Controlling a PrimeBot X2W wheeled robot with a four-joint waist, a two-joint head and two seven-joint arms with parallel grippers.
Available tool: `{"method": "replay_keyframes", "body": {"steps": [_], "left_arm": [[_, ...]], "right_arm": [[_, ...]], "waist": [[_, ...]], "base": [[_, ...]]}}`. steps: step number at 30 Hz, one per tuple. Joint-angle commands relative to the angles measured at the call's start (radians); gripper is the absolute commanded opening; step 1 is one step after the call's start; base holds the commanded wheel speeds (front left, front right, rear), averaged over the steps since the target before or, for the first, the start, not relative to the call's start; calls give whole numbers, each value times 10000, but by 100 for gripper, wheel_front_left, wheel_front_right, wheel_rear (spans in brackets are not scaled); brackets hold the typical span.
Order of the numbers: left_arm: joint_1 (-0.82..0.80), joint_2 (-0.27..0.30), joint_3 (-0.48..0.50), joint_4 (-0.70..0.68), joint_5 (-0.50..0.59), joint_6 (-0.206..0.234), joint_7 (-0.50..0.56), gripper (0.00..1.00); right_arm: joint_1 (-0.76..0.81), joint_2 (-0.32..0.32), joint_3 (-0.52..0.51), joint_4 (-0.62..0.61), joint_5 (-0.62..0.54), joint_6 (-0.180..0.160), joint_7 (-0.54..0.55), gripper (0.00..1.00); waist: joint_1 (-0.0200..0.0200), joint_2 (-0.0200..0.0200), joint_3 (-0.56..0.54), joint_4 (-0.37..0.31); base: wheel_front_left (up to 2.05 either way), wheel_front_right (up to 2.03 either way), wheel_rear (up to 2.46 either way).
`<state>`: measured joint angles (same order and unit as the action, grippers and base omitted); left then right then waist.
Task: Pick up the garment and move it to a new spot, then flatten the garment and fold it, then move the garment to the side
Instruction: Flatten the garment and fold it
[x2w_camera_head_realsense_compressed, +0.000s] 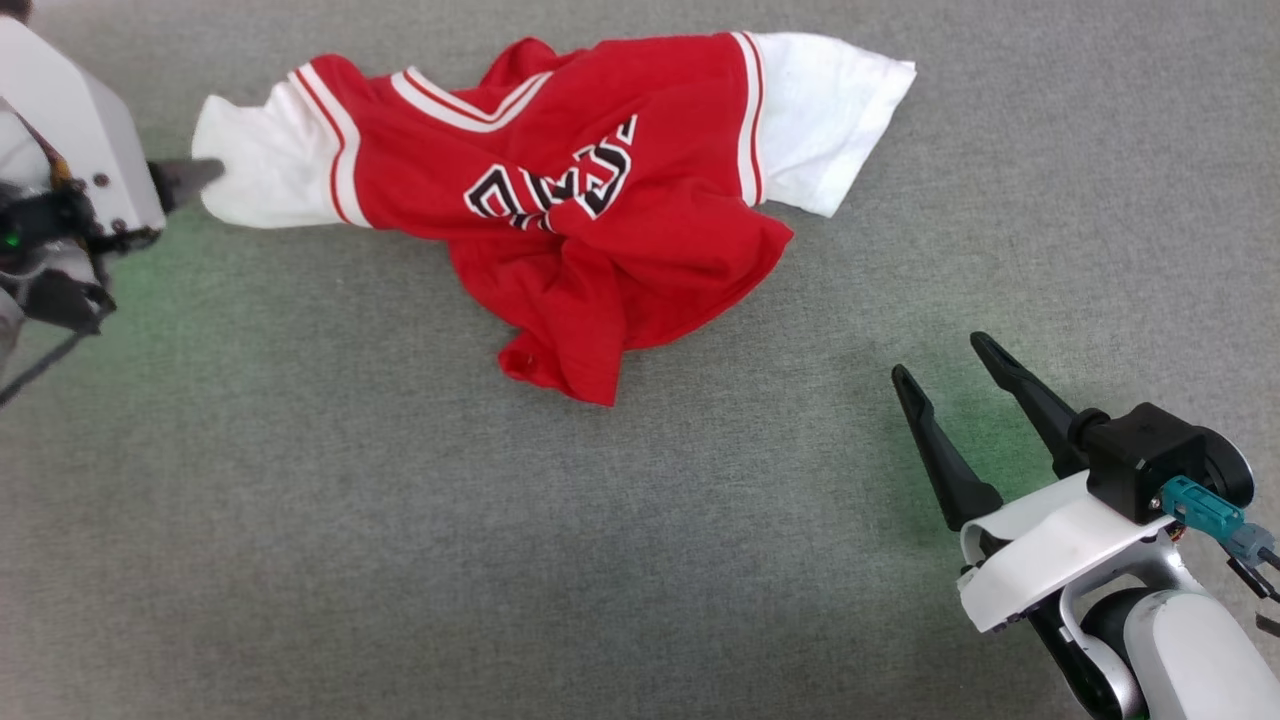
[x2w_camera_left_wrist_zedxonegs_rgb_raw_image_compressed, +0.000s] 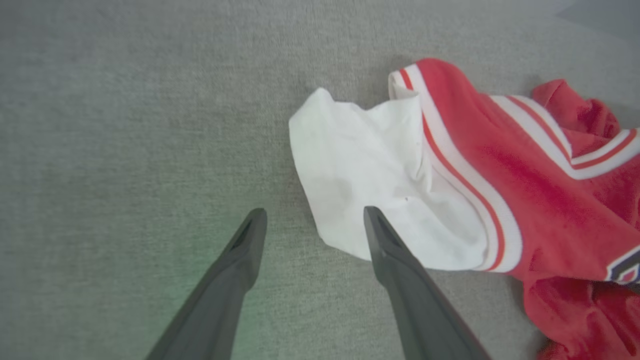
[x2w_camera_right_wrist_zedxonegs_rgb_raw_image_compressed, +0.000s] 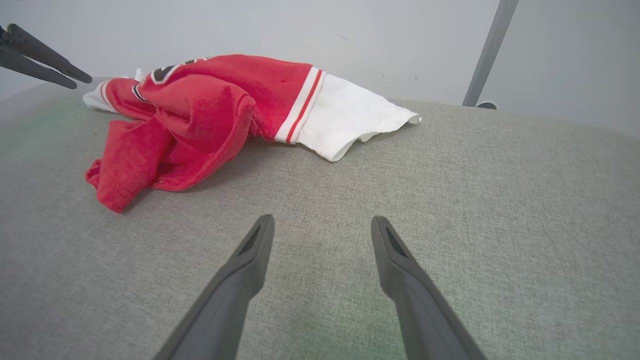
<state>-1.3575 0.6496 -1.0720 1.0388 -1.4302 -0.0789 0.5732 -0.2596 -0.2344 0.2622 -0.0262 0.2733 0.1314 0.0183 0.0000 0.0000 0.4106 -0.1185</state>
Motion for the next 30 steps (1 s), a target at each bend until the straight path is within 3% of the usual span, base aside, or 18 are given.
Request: {"method": "replay_keyframes", "body": {"steps": [1, 9, 10, 11, 12, 21, 30], "left_arm": [[180, -66, 65, 8, -126, 26, 86, 100], [390, -101, 220, 106, -483, 57, 582, 100], [433, -144, 320, 123, -643, 45, 619, 66], [481, -204, 396, 126, -735, 44, 636, 25], [495, -230, 422, 113, -750, 23, 633, 0], [616, -17, 570, -240, -761, -221, 174, 0], [1184, 752, 448, -1270, -953, -61, 1013, 0]], "right_arm": [[52, -12, -22, -35, 61, -14, 17, 100], [-20, -36, -107, -105, -11, -14, 31, 100], [-15, -30, -124, -102, -23, -14, 37, 100], [2, -23, -145, -97, -37, -14, 44, 100], [19, -8, -159, -91, -55, -14, 52, 100], [240, -39, -278, 12, -20, -14, 68, 100], [372, -111, -286, -61, 76, -14, 197, 100]], "waist": [[0, 0, 115, -87], [0, 0, 319, -245], [0, 0, 319, -240], [0, 0, 302, -223], [0, 0, 277, -202], [0, 0, -378, 390], [0, 0, -697, 724]], "base": [[0, 0, 0], [0, 0, 0], [0, 0, 0], [0, 0, 0], [0, 0, 0], [0, 0, 0], [0, 0, 0]]}}
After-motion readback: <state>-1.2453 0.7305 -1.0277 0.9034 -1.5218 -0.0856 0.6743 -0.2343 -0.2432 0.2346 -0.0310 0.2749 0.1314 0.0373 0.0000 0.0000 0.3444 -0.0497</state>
